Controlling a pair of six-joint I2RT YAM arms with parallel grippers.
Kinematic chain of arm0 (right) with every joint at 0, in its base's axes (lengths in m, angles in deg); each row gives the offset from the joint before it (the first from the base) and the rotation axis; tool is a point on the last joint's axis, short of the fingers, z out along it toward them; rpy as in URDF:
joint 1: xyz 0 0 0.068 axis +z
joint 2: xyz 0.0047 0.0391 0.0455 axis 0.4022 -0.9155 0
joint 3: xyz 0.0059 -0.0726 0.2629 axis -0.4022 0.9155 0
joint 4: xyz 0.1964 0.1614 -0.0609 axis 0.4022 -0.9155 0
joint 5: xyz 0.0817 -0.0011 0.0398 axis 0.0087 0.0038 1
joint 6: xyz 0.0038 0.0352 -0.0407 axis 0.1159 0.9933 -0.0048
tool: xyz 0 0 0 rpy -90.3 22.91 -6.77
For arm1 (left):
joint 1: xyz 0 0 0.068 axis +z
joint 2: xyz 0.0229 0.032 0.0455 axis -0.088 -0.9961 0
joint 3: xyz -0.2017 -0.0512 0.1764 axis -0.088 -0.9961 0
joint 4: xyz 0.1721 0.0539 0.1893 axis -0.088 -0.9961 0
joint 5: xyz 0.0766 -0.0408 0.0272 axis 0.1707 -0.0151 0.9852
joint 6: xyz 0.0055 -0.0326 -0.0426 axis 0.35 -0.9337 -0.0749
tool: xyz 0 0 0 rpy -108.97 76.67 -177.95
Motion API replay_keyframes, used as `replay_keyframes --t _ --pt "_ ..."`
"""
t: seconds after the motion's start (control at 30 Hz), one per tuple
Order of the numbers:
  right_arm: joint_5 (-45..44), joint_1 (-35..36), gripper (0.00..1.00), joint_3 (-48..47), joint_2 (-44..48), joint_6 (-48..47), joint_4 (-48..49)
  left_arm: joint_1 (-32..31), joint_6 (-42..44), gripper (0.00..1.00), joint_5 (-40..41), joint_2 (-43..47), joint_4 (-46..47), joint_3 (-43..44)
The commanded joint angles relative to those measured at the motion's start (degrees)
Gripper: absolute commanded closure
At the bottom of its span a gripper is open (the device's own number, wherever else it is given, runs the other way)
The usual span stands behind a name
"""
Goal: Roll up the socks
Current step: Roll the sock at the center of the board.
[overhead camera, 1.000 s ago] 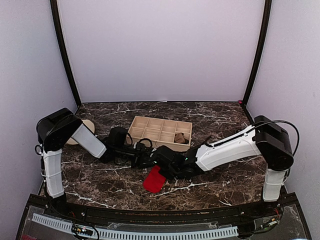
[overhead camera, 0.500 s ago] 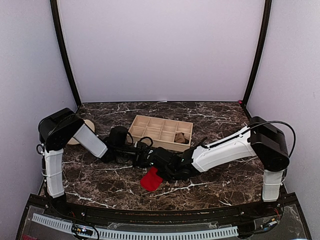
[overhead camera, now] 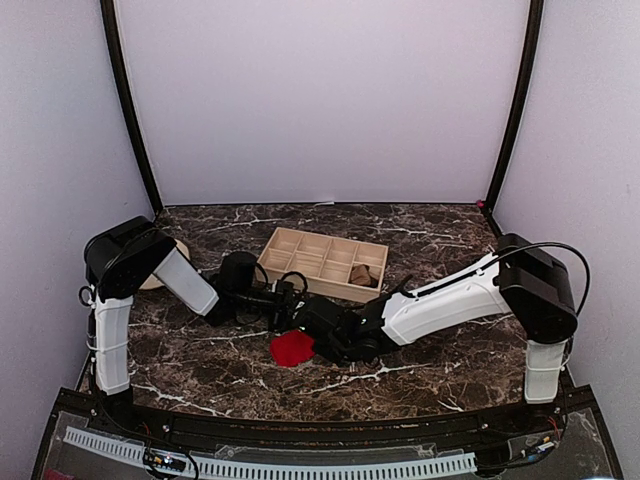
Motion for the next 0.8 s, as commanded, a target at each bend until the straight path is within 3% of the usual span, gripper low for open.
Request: replay_keyframes --t 0.0,0.2,0.3,0.53,0.77 --pt "-0.6 0.8 1.0 -0.9 -0.7 -0.6 1.3 0.2 -1.6 0.82 -1.8 -1.4 0.4 0.7" --pt "-0.7 0.8 1.0 -0.8 -0.9 -1.0 1.1 0.2 -2.5 0.91 -2.1 -1.9 2.3 0.2" --pt "-0.8 0.8 1.0 -1.2 -1.1 -1.0 0.4 0.2 -2.8 1.0 -1.8 -2.1 3.3 0.4" --pt "-1.0 0.7 1.0 -2.5 -1.3 0.7 -1.7 0.2 -1.5 1.0 -2.3 -2.8 3.6 1.1" --pt "0.7 0.3 0.9 -3.6 -0.9 4.4 -4.4 0.2 4.9 1.0 -2.8 -4.5 2.6 1.0"
